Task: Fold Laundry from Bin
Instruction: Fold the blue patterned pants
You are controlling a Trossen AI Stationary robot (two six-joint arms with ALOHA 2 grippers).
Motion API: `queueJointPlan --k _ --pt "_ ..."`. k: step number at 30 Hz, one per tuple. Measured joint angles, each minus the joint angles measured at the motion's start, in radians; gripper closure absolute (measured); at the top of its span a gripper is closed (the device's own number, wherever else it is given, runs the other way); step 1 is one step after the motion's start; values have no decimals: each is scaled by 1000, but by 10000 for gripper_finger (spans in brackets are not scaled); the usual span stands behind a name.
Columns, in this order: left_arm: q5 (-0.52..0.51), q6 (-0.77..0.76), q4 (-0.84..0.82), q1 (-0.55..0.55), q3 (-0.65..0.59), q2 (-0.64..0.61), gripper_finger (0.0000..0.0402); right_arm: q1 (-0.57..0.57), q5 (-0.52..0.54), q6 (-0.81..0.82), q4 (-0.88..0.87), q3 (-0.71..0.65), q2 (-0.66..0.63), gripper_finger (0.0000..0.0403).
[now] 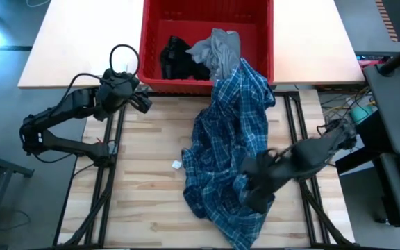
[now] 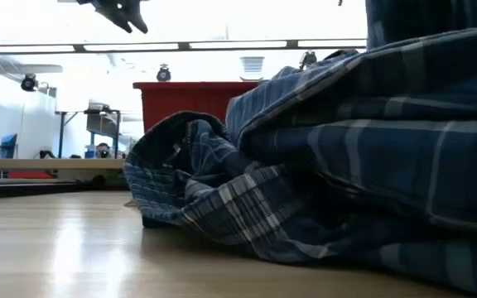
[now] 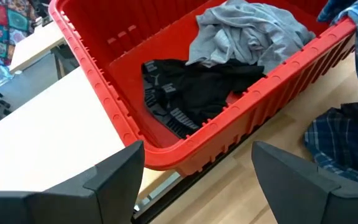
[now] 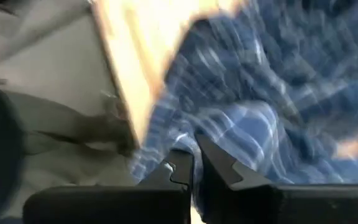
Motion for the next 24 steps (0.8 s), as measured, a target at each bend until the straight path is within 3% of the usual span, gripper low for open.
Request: queueJointPlan --k 4,10,13,16,18,20,22,24 --pt "1 24 9 4 0 3 122 16 -42 113 -121 -168 59 391" --pt "0 94 6 6 0 -3 122 75 -426 121 -133 -395 91 345" --pt "13 95 -5 6 0 -13 122 87 -533 136 -132 -428 85 302" --pt "142 52 -6 6 1 -20 122 65 -552 181 -133 -384 54 259" --pt "303 21 13 6 -1 -18 122 23 -489 214 -132 -311 30 233" --pt "479 -6 66 5 -17 -11 122 -26 -353 233 -131 -218 6 211" --pt "669 -34 165 1 -53 0 122 -76 -155 229 -127 -113 -22 193" --pt "828 -61 302 -13 -112 13 122 -119 130 252 -126 -28 -63 179"
